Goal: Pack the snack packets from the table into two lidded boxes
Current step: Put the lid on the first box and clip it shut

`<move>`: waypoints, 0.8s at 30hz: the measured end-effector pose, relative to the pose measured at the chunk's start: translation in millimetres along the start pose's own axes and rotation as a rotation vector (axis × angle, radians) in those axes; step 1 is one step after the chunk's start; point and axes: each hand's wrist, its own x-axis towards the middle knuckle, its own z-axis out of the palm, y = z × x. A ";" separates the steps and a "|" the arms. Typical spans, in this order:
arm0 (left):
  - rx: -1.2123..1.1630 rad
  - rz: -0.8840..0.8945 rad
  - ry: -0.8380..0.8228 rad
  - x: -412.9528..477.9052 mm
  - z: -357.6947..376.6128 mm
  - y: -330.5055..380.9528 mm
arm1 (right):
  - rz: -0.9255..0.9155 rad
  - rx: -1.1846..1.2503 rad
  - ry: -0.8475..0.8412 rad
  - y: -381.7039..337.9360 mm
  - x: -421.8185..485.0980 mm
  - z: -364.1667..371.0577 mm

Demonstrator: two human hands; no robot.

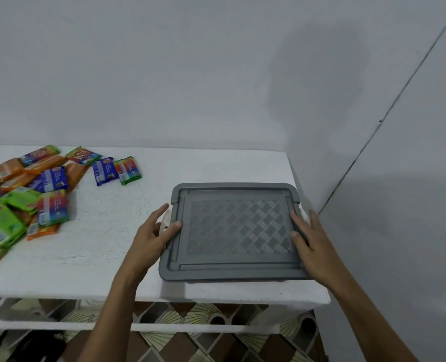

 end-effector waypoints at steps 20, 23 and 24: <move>0.971 0.156 0.100 -15.7 19.9 14.9 | 0.102 0.328 0.145 -16.1 -16.4 2.1; 0.844 0.144 0.188 -25.5 29.5 11.6 | 0.069 0.223 0.135 -15.8 -16.9 2.1; 0.788 0.150 0.233 -29.1 33.5 9.3 | 0.058 0.190 0.138 -15.5 -17.1 3.1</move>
